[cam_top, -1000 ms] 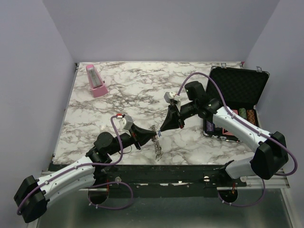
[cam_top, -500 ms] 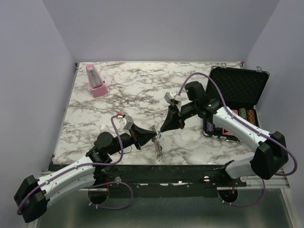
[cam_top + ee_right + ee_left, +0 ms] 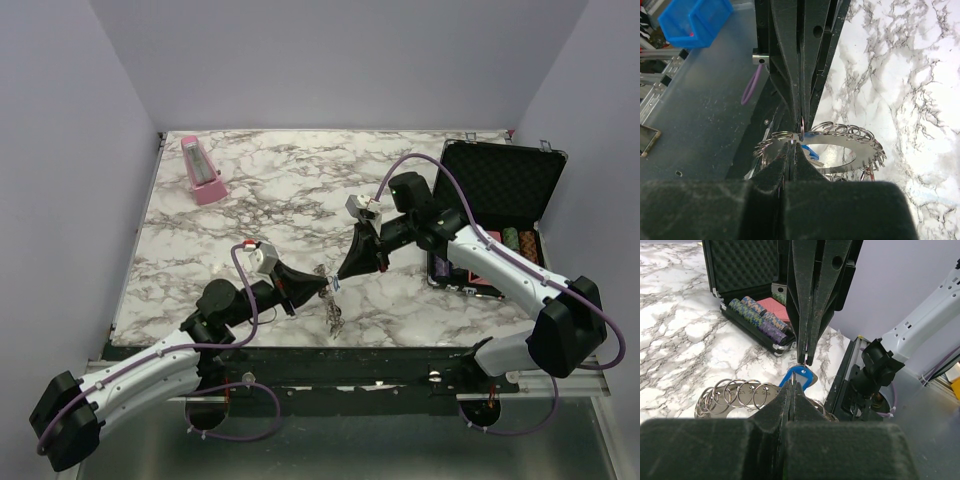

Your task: Put the keys on the keyring

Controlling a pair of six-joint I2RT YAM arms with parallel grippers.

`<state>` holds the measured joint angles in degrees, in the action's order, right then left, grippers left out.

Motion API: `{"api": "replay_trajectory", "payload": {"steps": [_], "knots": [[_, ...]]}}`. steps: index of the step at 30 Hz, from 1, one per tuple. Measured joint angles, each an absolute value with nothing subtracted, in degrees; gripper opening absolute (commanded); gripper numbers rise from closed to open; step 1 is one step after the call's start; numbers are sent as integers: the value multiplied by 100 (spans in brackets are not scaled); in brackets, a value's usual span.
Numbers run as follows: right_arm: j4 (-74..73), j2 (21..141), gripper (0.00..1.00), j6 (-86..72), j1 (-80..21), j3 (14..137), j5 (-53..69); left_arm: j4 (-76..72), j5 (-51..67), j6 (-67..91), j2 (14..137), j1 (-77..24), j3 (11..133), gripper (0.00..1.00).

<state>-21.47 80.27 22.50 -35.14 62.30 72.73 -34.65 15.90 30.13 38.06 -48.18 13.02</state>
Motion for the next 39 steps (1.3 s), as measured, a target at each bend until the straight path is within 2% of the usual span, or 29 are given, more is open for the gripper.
{"api": "replay_trajectory", "payload": {"steps": [39], "knots": [[-1756,8049,0,1900,-3514,6114,7216,-3667,1745,3135,3841,-4757,1236,0]]}}
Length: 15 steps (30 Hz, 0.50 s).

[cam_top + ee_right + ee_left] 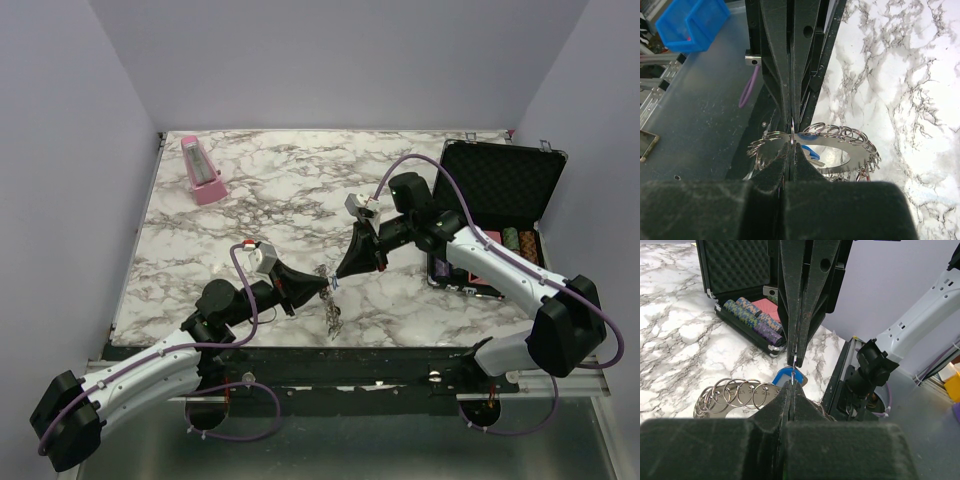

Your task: Put the keys on the keyring

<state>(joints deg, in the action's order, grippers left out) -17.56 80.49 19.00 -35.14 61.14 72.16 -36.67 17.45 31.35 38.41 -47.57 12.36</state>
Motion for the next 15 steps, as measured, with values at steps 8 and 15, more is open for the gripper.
{"api": "replay_trajectory", "payload": {"steps": [8,15], "knots": [[-1710,8062,0,1861,-3514,6080,7220,-3664,1750,3135,3844,-4735,1229,0],[-1675,8075,0,1833,-3514,6077,7238,-3667,1765,3135,3848,-4735,1229,0]]}}
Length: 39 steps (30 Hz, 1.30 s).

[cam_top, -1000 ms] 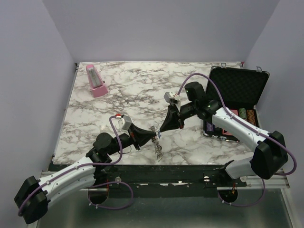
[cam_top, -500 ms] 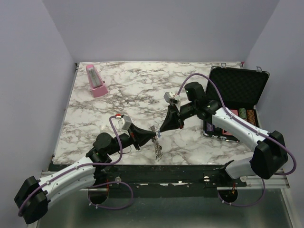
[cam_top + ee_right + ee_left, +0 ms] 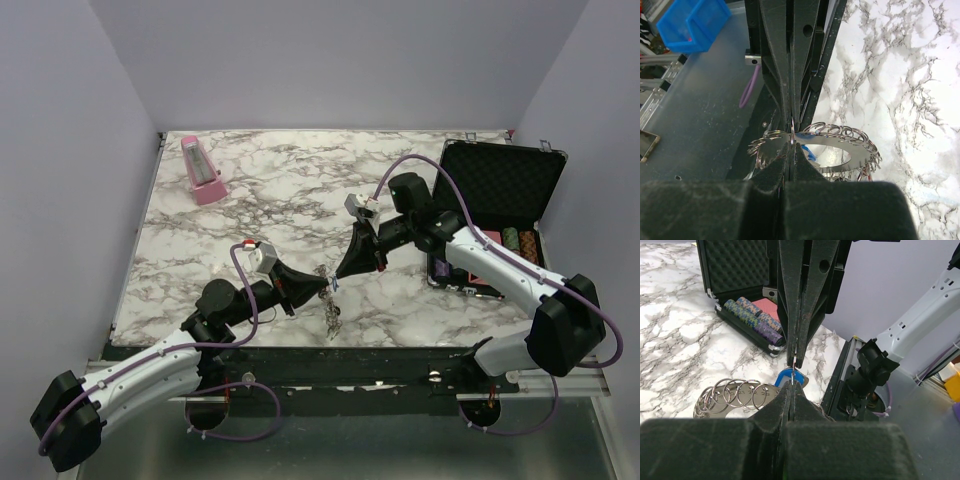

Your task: Put the keys on the keyring

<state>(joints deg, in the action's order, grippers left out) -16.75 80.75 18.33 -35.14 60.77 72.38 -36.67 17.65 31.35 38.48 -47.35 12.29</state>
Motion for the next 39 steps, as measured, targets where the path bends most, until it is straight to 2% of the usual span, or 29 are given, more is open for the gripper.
{"api": "replay_trajectory", "payload": {"steps": [25,39], "knots": [[-1673,8099,0,1806,-3531,6069,7422,-3802,1975,3131,3966,-4722,1249,0],[-1741,8101,0,1931,-3564,6062,7413,-3089,2180,2919,3975,-4644,1588,0]]}}
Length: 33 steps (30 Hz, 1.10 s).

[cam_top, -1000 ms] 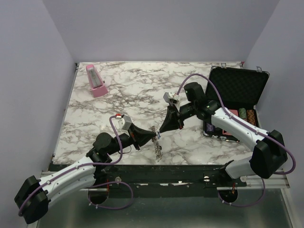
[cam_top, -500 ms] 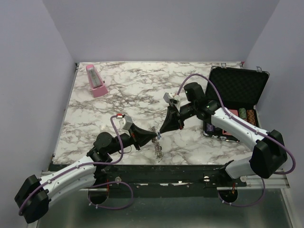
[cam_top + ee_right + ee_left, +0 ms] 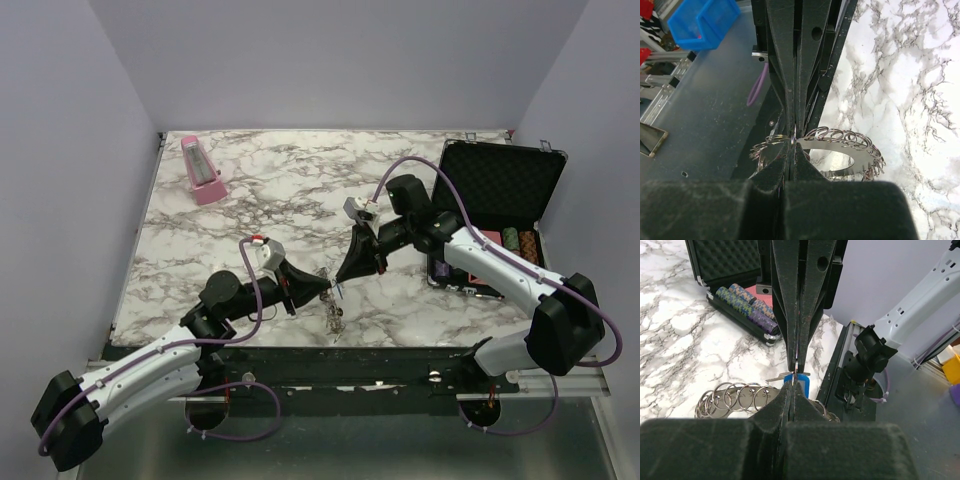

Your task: Put the keys on the keyring

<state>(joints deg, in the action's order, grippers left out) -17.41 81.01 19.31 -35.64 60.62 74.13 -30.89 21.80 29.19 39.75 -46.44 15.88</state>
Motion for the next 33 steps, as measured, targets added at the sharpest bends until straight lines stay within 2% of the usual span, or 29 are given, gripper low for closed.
{"api": "replay_trajectory", "payload": {"steps": [33], "knots": [[-2130,8187,0,2554,-3682,6064,7030,-1658,2309,3304,4088,-4268,2209,0]]}}
